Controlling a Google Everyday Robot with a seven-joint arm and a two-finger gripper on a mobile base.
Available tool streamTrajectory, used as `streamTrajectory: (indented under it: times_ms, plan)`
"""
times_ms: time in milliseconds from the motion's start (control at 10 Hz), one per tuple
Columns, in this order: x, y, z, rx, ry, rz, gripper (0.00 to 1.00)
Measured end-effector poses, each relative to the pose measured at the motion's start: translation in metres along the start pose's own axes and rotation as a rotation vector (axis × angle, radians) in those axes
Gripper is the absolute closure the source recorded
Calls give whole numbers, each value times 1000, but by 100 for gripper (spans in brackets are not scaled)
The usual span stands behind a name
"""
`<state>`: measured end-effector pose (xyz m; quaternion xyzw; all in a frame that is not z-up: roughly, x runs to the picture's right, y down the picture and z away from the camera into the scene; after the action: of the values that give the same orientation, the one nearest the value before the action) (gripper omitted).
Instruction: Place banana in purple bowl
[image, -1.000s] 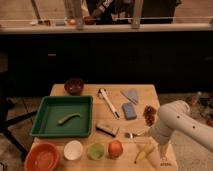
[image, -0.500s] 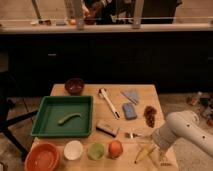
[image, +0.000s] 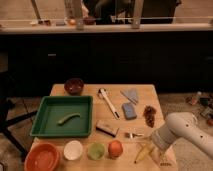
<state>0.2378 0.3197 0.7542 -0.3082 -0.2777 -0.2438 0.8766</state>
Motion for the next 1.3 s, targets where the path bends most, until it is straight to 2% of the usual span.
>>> streamTrajectory:
  times_ms: [100,200,700,900,1000,1300]
  plan:
    - [1,0,2,-3,-4,0,22]
    - [2,0,4,-7,-7,-3,29]
    - [3,8,7,-35,-7,-9,81]
    - [0,11,6,-48,6,-13,97]
    - [-2,14,-2,-49,19,-9,100]
    - [-8,8,-30,-27,54,-11,100]
